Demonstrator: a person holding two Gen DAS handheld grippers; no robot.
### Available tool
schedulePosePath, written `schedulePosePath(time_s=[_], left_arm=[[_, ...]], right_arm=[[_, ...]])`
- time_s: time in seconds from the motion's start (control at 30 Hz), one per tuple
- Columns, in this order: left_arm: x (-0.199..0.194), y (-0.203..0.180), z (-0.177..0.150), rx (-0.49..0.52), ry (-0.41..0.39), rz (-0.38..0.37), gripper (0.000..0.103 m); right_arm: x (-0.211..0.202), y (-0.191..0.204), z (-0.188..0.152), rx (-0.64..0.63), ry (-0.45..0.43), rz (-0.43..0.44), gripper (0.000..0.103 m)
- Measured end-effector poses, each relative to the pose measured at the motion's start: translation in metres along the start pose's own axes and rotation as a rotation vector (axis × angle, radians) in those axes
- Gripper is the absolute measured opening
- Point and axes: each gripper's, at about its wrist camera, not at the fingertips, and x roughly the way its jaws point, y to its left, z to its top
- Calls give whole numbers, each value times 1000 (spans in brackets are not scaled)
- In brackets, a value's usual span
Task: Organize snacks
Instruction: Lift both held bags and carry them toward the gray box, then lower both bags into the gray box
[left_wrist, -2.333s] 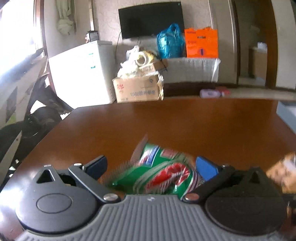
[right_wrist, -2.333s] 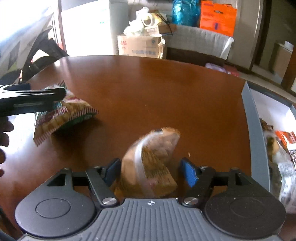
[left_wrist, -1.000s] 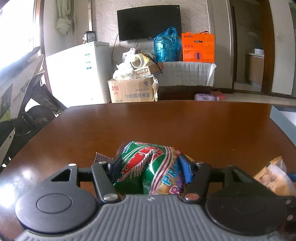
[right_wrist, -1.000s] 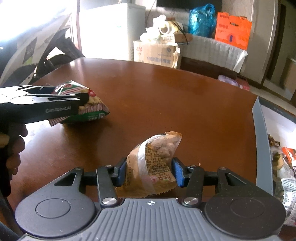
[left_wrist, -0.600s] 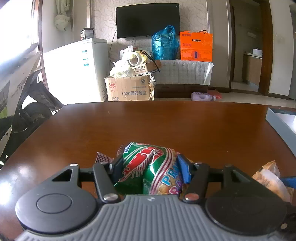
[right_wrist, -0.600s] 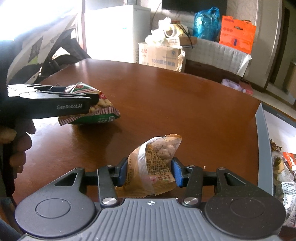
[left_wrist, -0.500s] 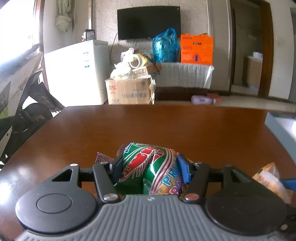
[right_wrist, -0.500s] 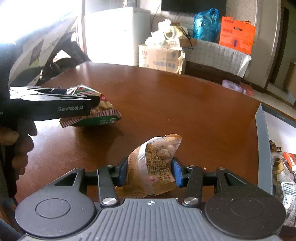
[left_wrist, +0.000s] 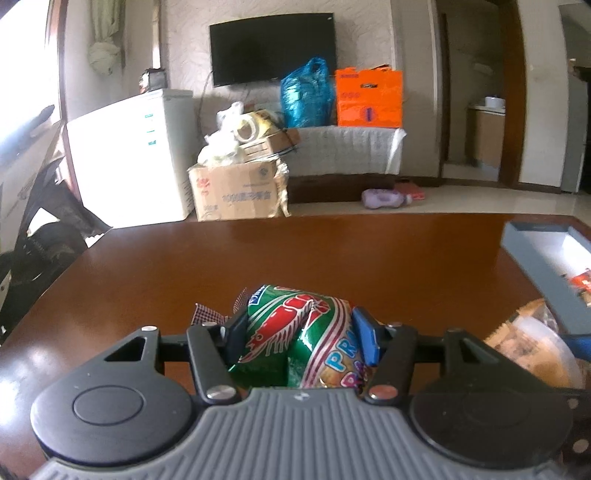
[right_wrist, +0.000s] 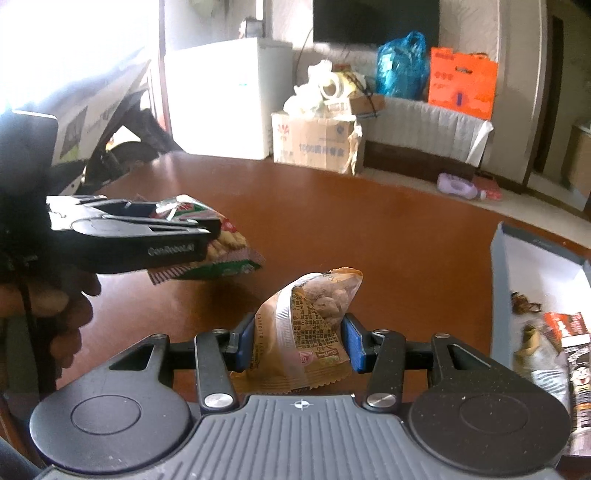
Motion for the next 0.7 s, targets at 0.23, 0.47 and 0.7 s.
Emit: schedulePosePath(time_s=[0.23,0.47,0.7], left_arm=[[-14,-67,16,72,-42,-83,56],[-9,-147,35,61,-37,-173,56],[-4,-231,67,146,-76,-241,56]], right_arm=[[-39,-34,-4,38,-51,-51,49],[-82,-84,-16,98,-98,-139,49],[-100,-129,-22,169,-131,-220,49]])
